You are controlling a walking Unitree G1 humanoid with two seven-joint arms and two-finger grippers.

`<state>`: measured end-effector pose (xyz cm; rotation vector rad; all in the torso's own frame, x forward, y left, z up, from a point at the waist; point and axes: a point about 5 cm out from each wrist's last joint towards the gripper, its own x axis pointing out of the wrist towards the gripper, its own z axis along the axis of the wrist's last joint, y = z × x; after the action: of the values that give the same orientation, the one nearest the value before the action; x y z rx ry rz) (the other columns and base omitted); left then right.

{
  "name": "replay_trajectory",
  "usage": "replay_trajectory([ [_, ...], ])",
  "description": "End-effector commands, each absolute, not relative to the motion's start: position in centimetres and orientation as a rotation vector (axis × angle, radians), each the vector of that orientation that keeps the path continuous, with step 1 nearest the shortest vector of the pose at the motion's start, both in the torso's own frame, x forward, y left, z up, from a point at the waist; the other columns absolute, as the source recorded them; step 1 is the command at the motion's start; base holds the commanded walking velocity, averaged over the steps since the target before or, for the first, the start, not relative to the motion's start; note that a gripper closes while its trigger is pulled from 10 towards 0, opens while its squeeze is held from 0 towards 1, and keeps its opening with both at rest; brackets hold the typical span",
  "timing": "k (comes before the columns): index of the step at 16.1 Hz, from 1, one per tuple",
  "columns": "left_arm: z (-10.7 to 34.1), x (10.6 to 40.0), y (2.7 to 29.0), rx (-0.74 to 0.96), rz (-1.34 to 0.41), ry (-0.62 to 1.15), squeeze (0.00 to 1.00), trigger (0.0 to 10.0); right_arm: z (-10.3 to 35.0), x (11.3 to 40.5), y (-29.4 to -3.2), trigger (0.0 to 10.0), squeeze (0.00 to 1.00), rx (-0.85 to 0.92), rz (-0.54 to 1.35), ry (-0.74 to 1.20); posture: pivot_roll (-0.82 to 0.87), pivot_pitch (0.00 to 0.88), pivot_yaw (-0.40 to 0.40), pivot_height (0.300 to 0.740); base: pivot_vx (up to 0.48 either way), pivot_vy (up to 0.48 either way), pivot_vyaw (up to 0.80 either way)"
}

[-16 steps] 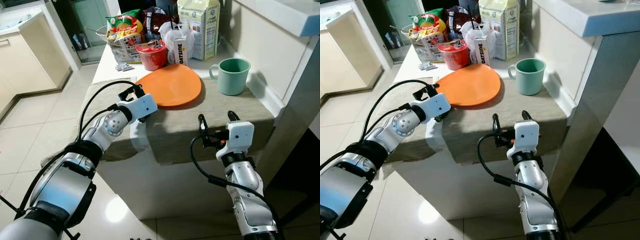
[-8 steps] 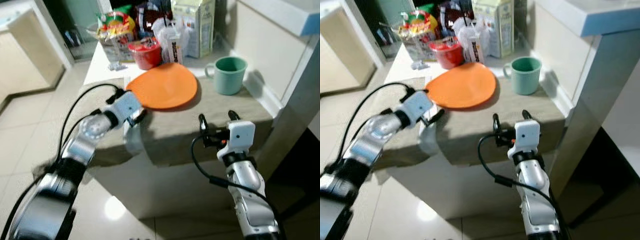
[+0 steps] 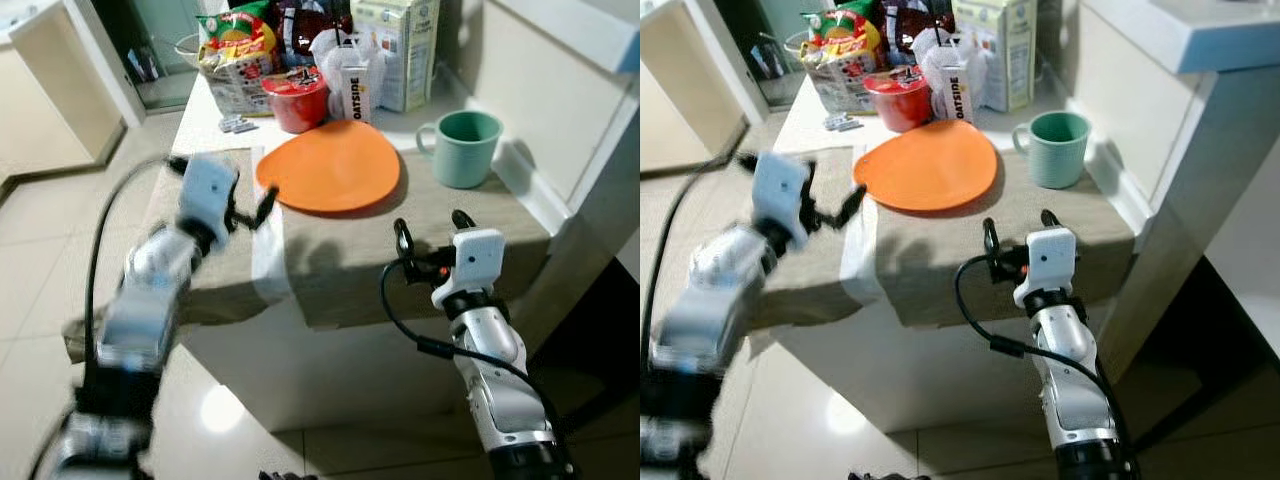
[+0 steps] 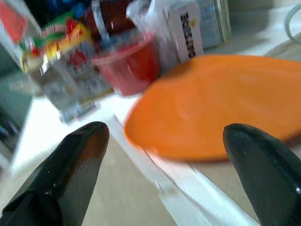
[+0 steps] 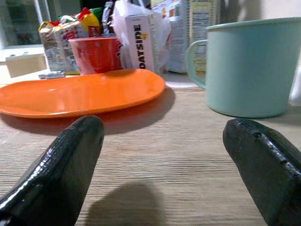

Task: Setting the table

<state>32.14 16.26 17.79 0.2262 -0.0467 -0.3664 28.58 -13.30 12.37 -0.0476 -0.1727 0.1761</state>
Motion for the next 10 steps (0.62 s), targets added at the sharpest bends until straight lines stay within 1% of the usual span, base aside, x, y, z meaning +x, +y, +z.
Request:
replay_trajectory([
  [1,18.7,31.9,16.7,0.185,-0.312,-0.063,1.0,10.0,12.4,28.8,-12.8,10.0,0.0,-0.035,0.193,-0.171,-0.14,0.0,0.138,0.74,0.0,0.0,0.0],
  [2,18.8,31.5,16.3,0.142,-0.284,-0.081,1.0,10.0,12.6,28.9,-12.7,10.0,0.0,-0.032,0.197,-0.176,-0.14,0.0,0.137,0.74,0.0,0.0,0.0],
  [4,17.5,30.8,16.1,0.08,-0.203,-0.073,1.0,10.0,12.9,29.2,-12.5,10.0,0.0,-0.026,0.205,-0.187,-0.14,0.0,0.129,0.74,0.0,0.0,0.0],
  [7,15.8,29.8,16.1,0.042,-0.14,-0.009,1.0,10.0,13.1,29.5,-12.6,10.0,0.0,-0.025,0.206,-0.193,-0.14,0.0,0.126,0.74,0.0,0.0,0.0],
  [10,15.0,29.3,15.5,0.012,-0.109,0.007,1.0,10.0,13.2,29.6,-12.7,10.0,0.0,-0.03,0.207,-0.198,-0.15,0.0,0.123,0.74,0.0,0.0,0.0],
])
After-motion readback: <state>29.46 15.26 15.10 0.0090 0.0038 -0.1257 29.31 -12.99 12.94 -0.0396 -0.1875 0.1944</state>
